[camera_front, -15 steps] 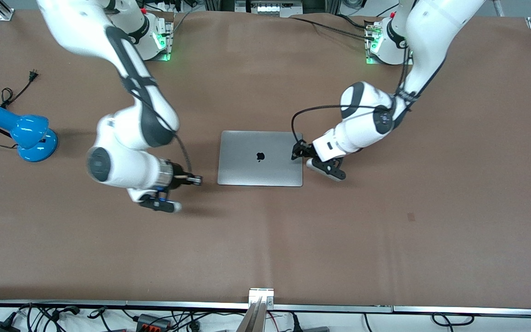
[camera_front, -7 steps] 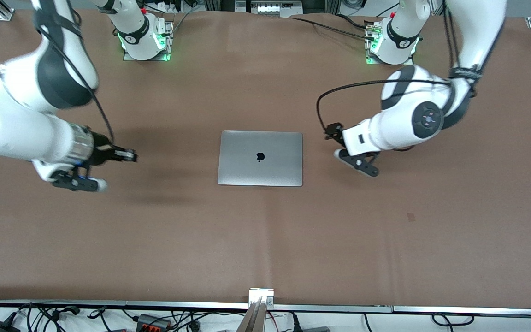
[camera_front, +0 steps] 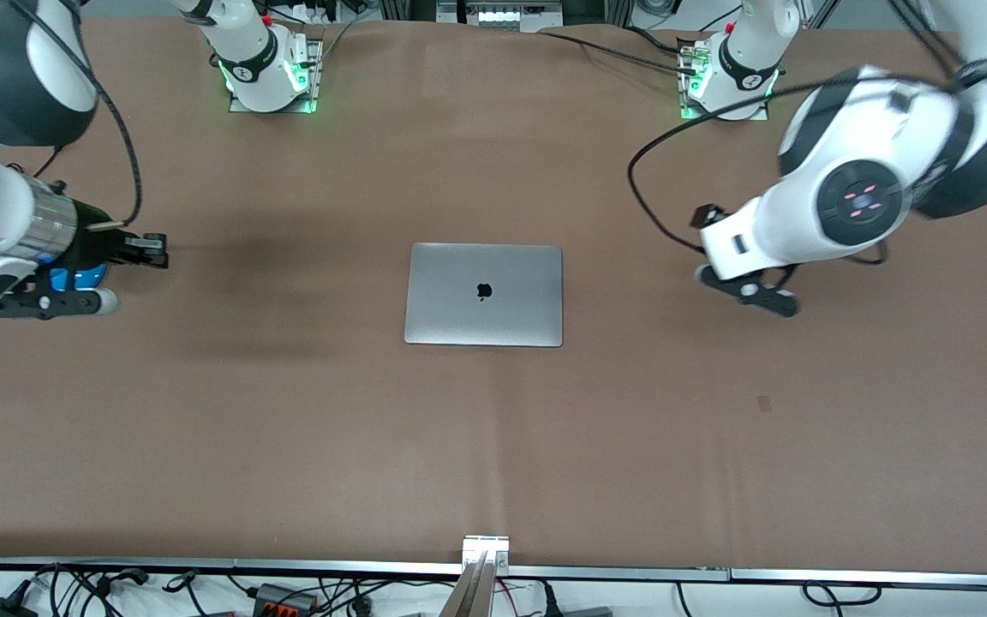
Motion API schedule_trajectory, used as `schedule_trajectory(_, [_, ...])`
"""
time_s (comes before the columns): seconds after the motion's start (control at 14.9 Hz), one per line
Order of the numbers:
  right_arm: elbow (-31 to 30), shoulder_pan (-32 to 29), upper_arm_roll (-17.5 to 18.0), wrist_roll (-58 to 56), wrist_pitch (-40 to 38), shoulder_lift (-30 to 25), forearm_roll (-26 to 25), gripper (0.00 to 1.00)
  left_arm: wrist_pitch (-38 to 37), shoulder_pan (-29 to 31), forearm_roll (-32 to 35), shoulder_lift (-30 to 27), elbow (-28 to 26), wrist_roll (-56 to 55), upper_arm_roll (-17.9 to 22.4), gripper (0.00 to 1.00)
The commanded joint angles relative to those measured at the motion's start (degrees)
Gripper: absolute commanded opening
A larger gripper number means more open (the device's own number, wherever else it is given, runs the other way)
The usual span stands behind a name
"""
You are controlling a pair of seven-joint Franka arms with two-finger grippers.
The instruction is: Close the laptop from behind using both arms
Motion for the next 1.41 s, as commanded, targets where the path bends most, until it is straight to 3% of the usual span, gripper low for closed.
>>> schedule_trajectory(0.0, [1.55, -0.22, -0.13, -3.23, -2.87, 0.16, -1.96, 0.0, -5.4, -0.04, 0.82, -1.52, 6.68, -3.87, 3.75, 1.0])
schedule_trajectory(0.13, [3.39, -0.05, 0.3, -3.24, -3.05, 0.16, -2.14, 0.0, -4.17, -0.65, -2.24, -4.33, 6.69, -4.32, 10.05, 1.0])
schedule_trajectory(0.27, [3.84, 0.04, 0.31, -3.5, -2.79, 0.16, -2.23, 0.14, -0.4, -3.63, -11.8, -7.59, 5.2, -3.8, 20.94, 1.0])
schedule_trajectory(0.34, [3.84, 0.04, 0.31, -3.59, -2.96, 0.16, -2.32, 0.6, 0.31, -6.26, -13.15, -8.73, 3.98, -3.62, 25.87, 1.0])
schedule_trajectory(0.4, [3.84, -0.04, 0.13, -3.76, -2.7, 0.16, -2.41, 1.0, 1.1, -8.81, -12.9, -9.35, 3.7, -3.71, 28.96, 1.0])
schedule_trajectory(0.54, [3.84, -0.39, -0.13, -4.2, -2.79, 0.16, -2.32, 1.0, 3.38, -10.15, -11.76, -11.37, 1.78, -3.01, 31.36, 1.0])
schedule_trajectory(0.67, [4.28, -1.88, 0.13, -5.43, -2.7, 0.25, -2.14, 1.0, 10.65, -10.33, -10.79, -17.77, -6.28, -3.09, 31.37, 1.0])
schedule_trajectory(0.8, [5.07, -4.42, 0.57, -5.26, -2.26, 0.16, -1.53, 1.0, 11.74, -10.24, -10.7, -21.57, -11.49, -3.61, 31.11, 1.0])
schedule_trajectory(1.01, [3.33, -6.55, 1.89, -5.43, 1.67, -2.72, -1.88, 1.0, 10.34, -9.71, -10.18, -21.23, -10.36, -3.18, 30.67, 1.0])
schedule_trajectory(1.21, [-8.96, -10.13, 5.56, -4.55, 7.38, -11.42, -2.05, 1.0, 9.2, -9.62, -10.18, -21.31, -10.28, -3.09, 30.58, 1.0])
schedule_trajectory(1.34, [-12.23, -12.34, 8.38, -4.9, 11.17, -13.81, -2.58, 1.0, 9.46, -9.71, -8.69, -21.23, -10.28, -3.18, 30.31, 1.0])
